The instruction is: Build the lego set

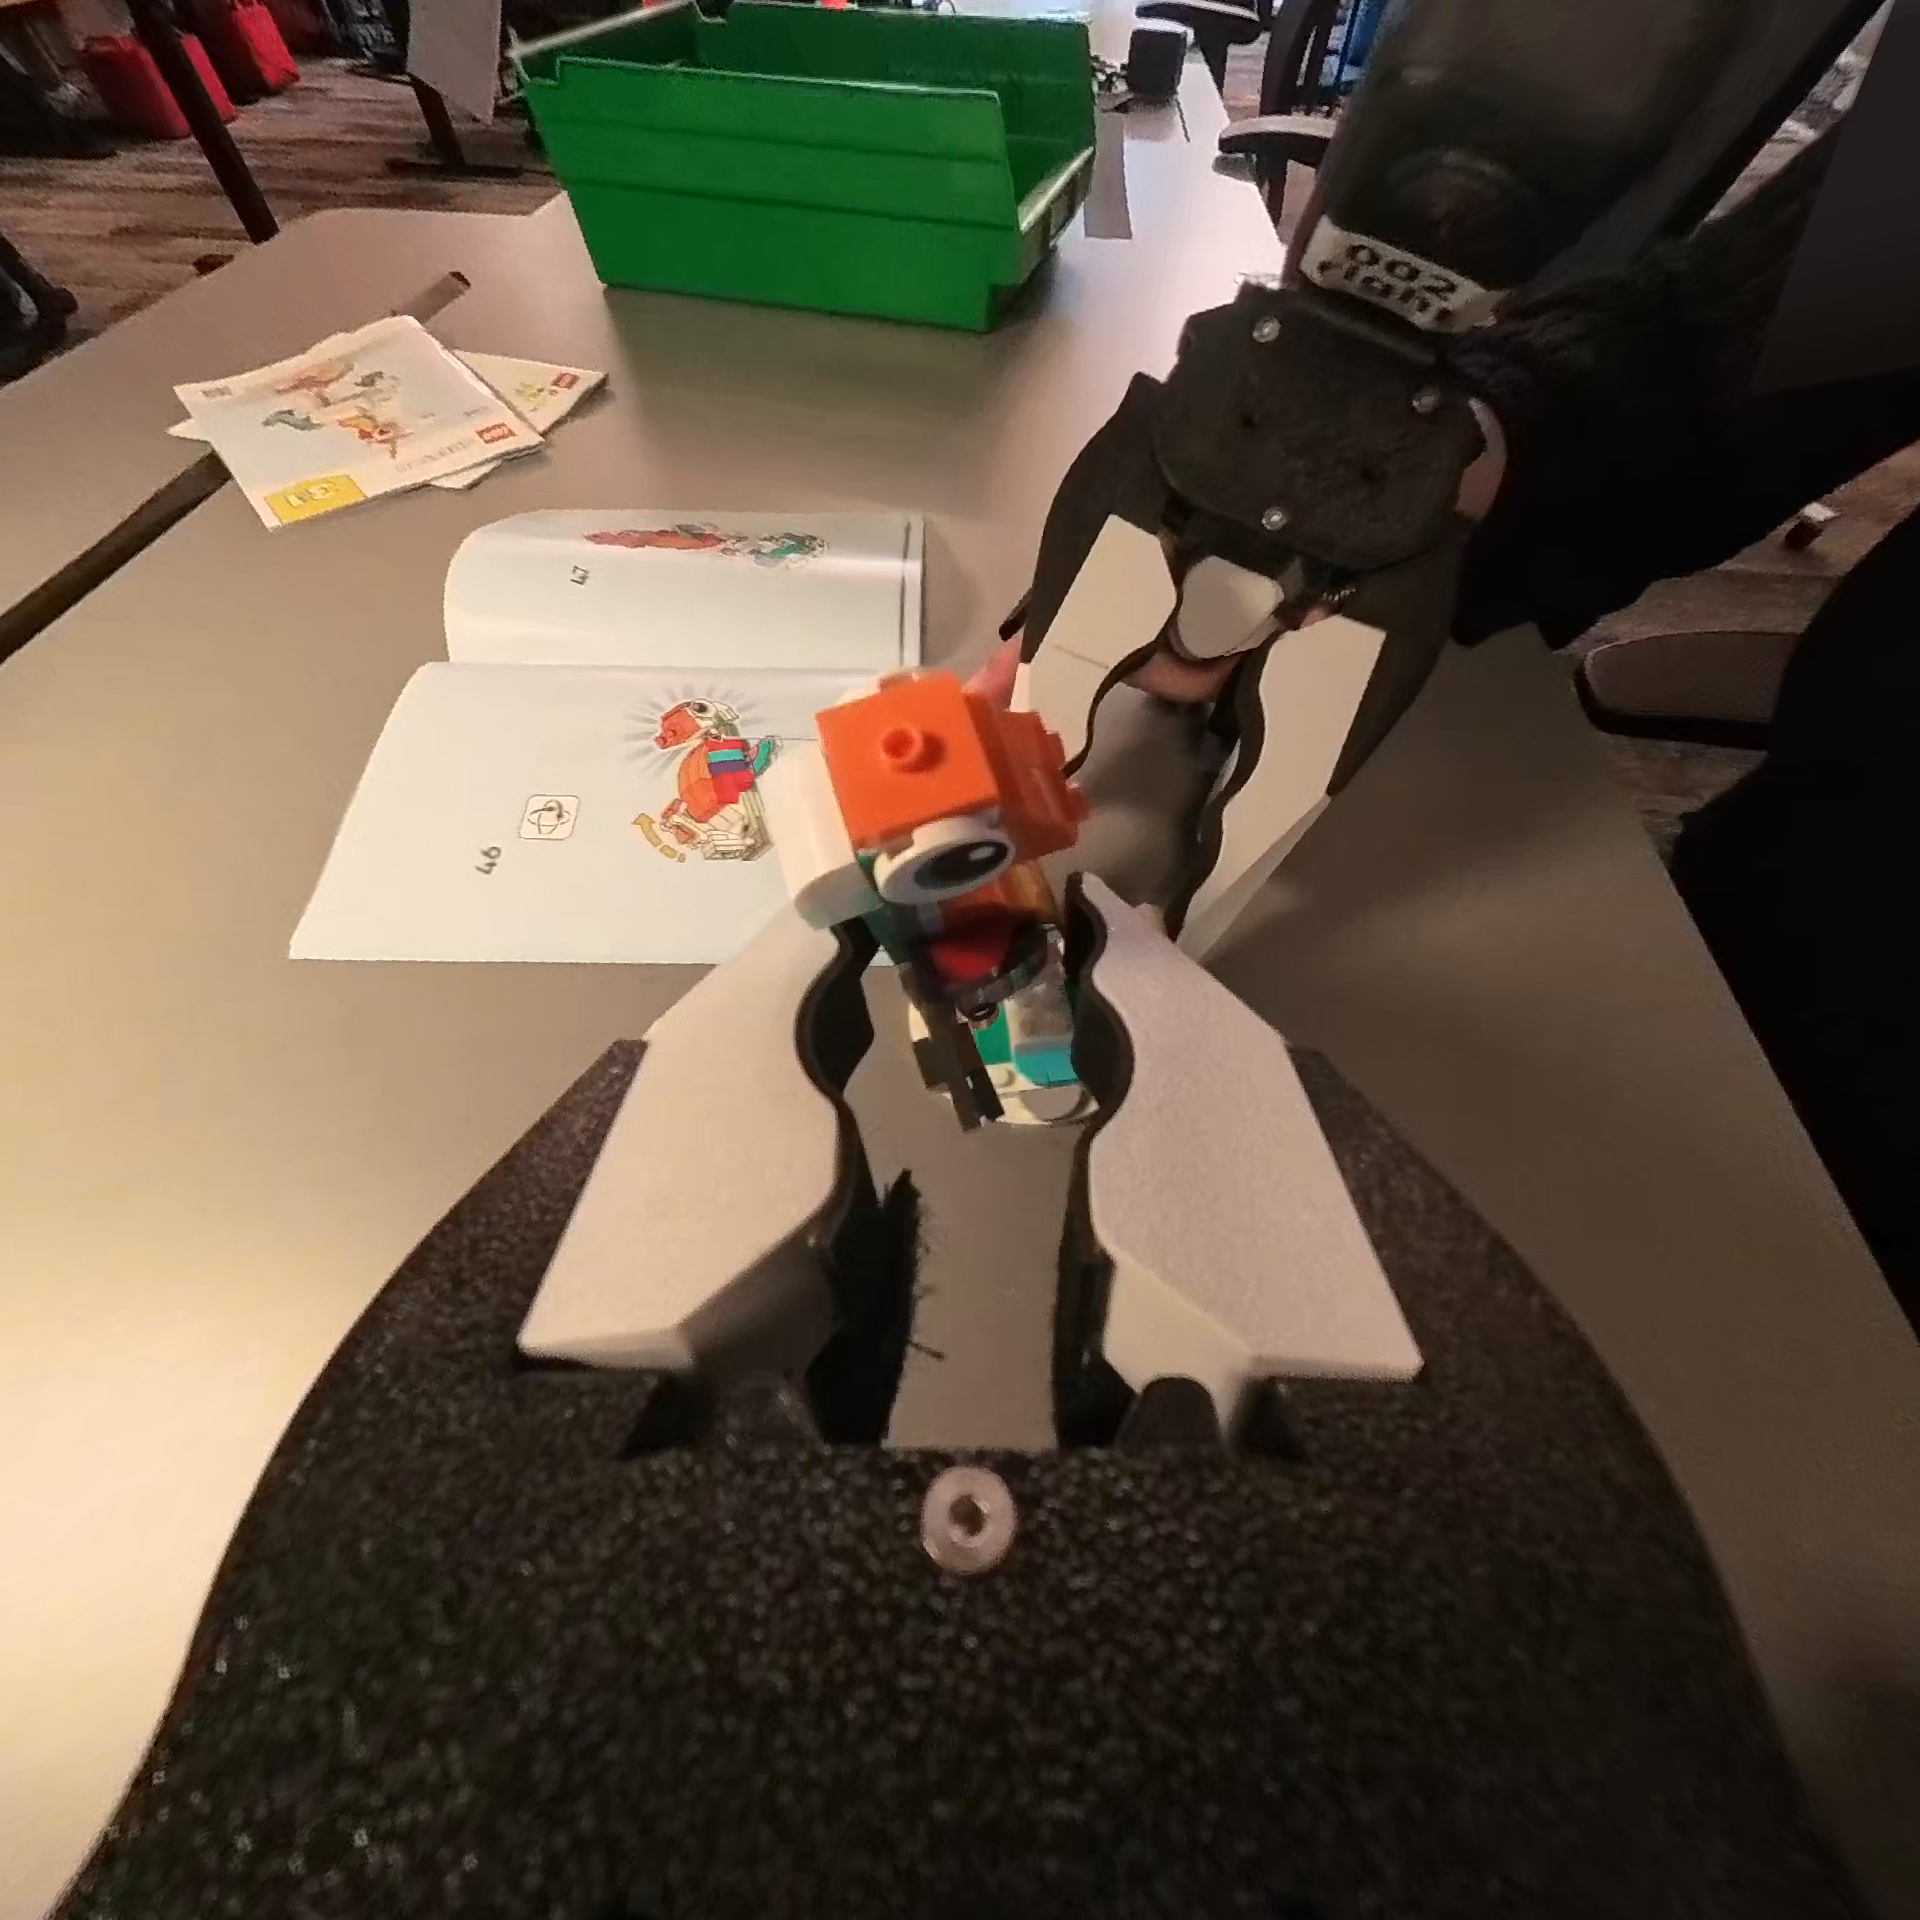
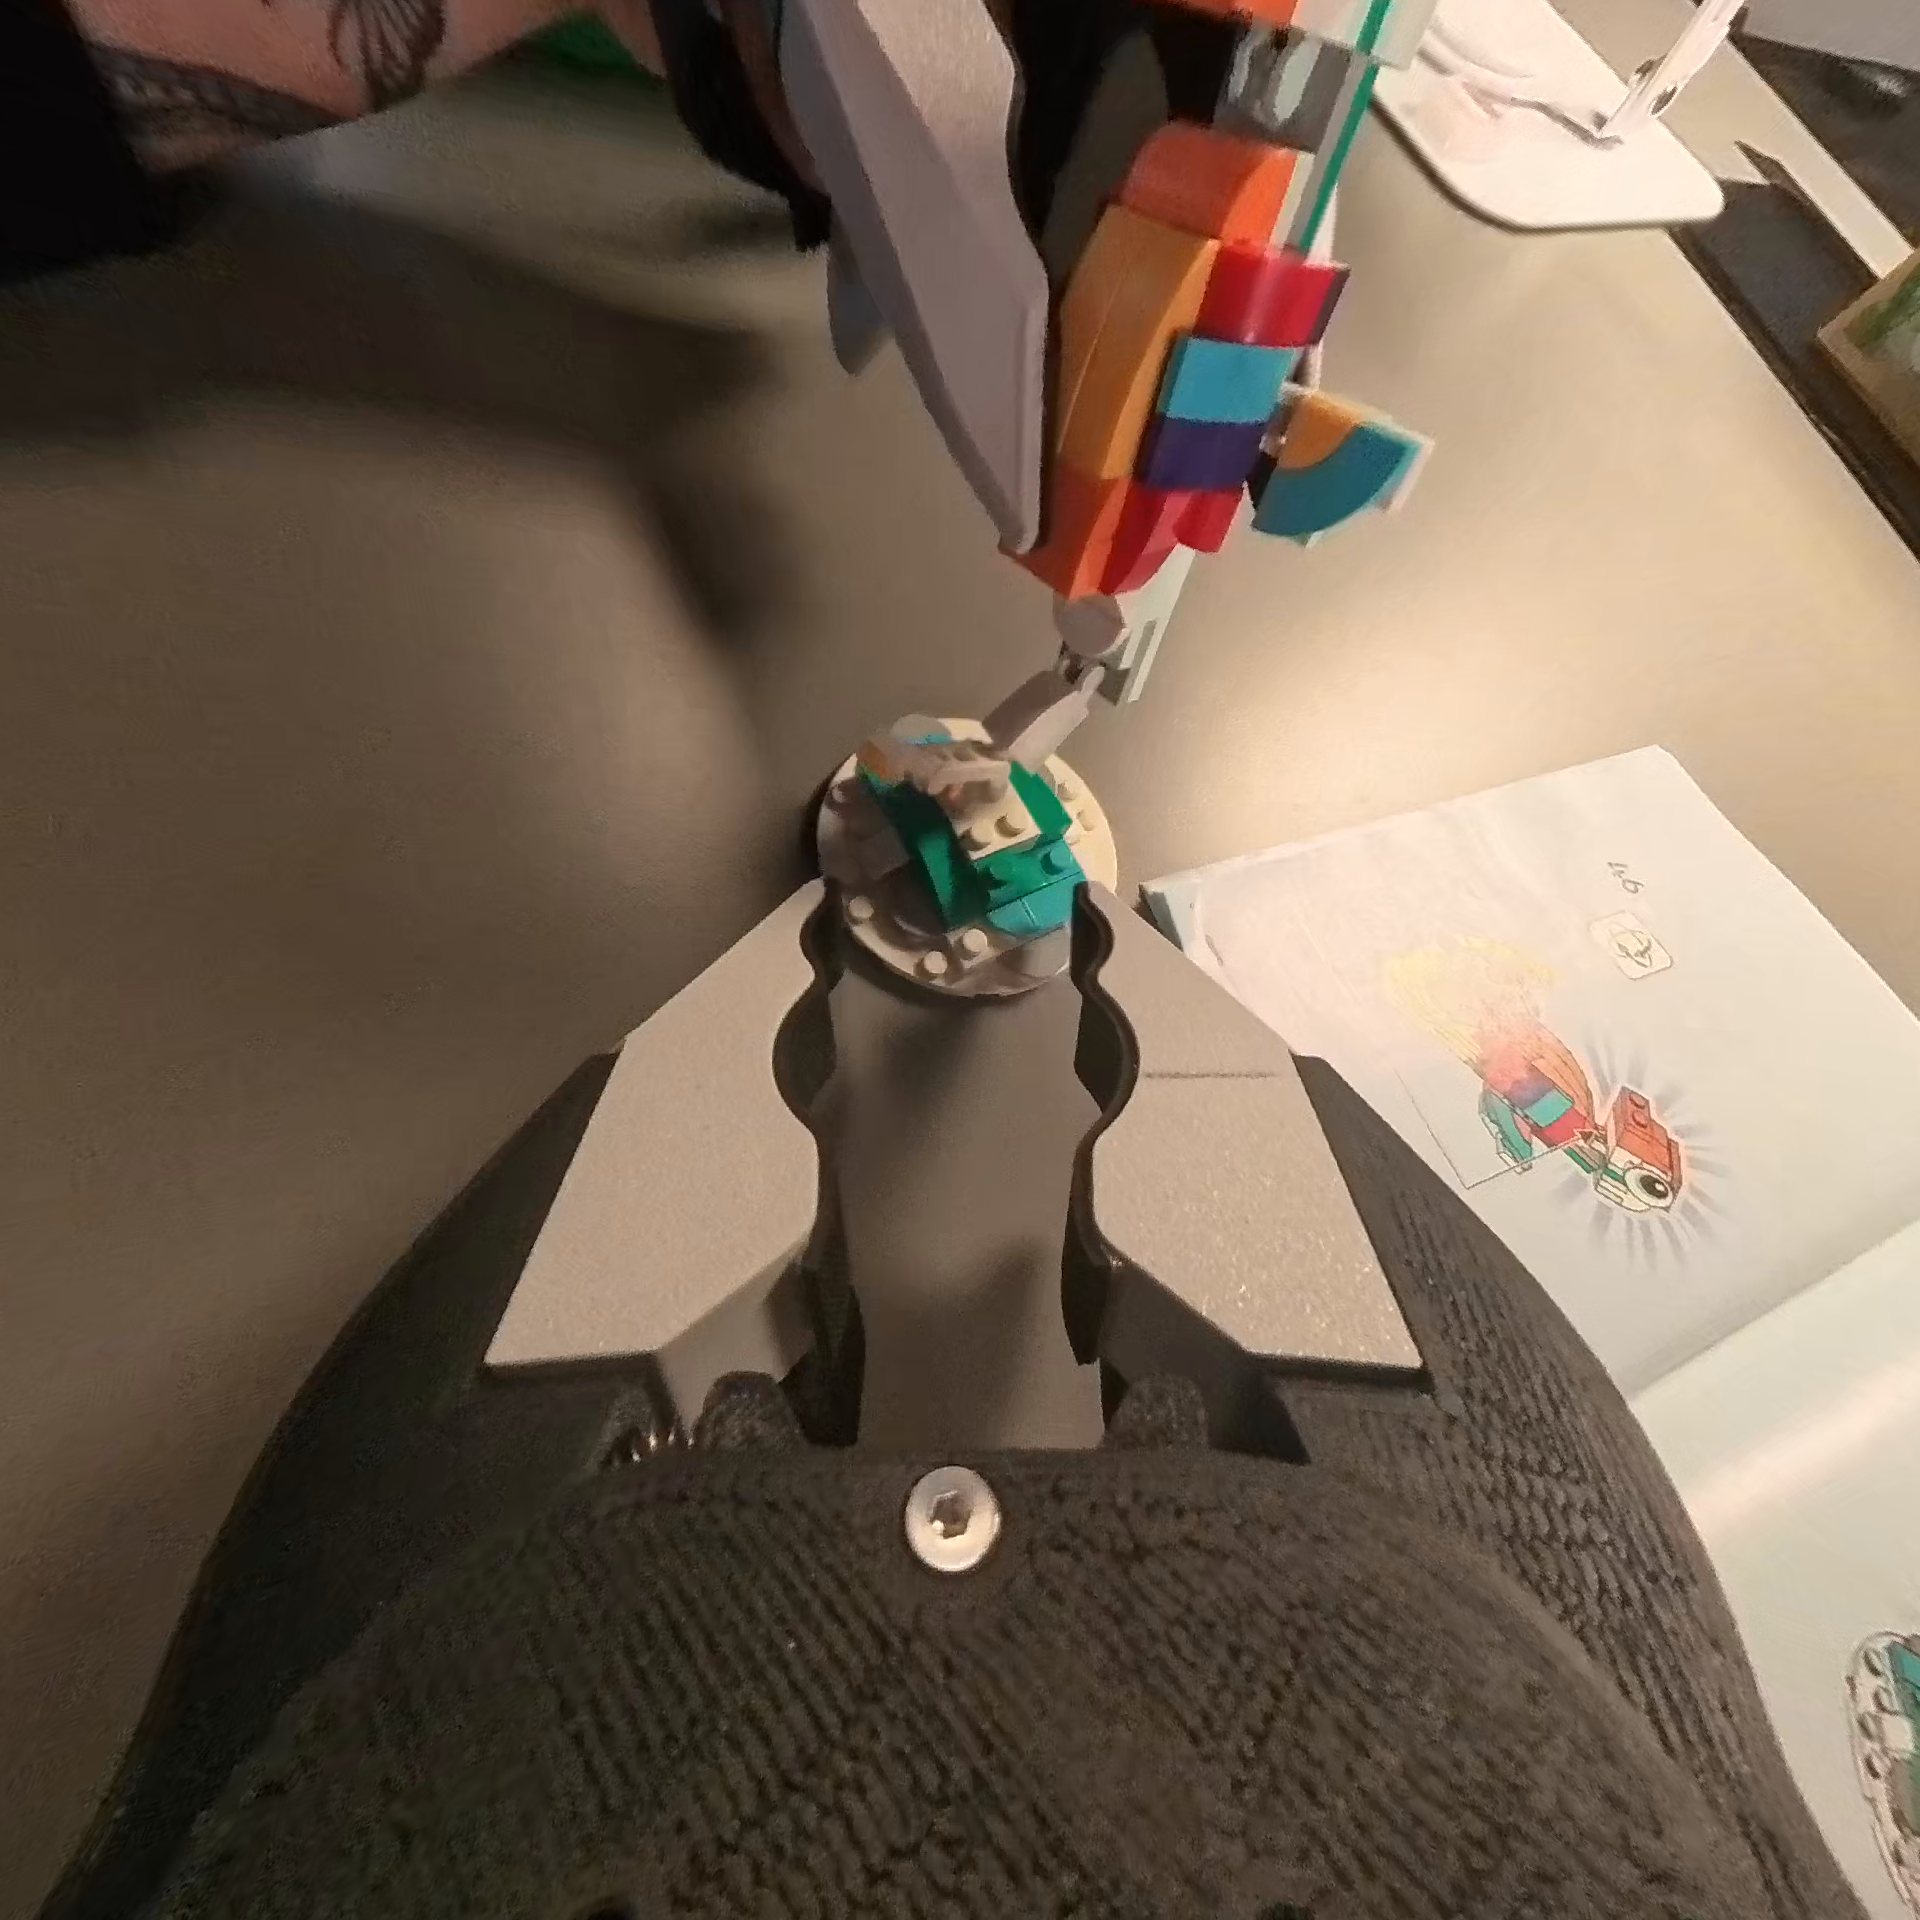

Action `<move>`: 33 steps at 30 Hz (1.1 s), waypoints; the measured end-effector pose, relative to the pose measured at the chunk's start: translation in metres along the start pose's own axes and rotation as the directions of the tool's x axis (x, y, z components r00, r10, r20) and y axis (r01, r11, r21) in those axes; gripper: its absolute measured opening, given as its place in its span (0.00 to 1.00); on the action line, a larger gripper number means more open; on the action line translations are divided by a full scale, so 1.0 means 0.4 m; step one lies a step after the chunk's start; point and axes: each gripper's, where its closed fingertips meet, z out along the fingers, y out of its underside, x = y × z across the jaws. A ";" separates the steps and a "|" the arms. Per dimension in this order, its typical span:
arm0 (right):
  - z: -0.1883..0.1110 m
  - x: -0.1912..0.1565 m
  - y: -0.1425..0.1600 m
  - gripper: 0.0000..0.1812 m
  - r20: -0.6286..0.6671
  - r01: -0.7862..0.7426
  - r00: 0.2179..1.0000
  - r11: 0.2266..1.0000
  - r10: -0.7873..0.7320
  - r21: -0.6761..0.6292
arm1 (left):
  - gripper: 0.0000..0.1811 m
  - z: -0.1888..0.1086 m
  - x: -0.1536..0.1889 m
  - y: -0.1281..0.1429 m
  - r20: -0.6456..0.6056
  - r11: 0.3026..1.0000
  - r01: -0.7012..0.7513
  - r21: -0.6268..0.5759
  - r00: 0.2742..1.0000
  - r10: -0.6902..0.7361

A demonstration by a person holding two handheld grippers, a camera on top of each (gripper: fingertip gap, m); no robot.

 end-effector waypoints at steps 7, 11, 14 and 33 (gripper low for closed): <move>-0.035 -0.001 -0.031 0.21 0.130 -0.013 0.992 0.991 -0.004 0.136 | 0.18 -0.016 0.001 -0.018 -0.134 1.000 -0.026 -0.009 0.991 0.024; -0.052 0.012 -0.047 0.20 0.188 -0.110 0.979 0.976 0.075 0.186 | 0.18 -0.026 0.013 -0.022 -0.207 1.000 -0.008 0.006 0.978 0.010; -0.050 0.020 -0.047 0.18 0.186 -0.122 0.979 0.975 0.087 0.186 | 0.18 -0.027 0.016 -0.017 -0.214 1.000 -0.014 0.001 0.977 0.014; -0.041 -0.005 -0.080 0.14 0.293 0.005 0.952 0.963 -0.087 0.268 | 0.18 -0.042 0.045 -0.055 -0.395 0.975 0.188 0.117 0.910 -0.128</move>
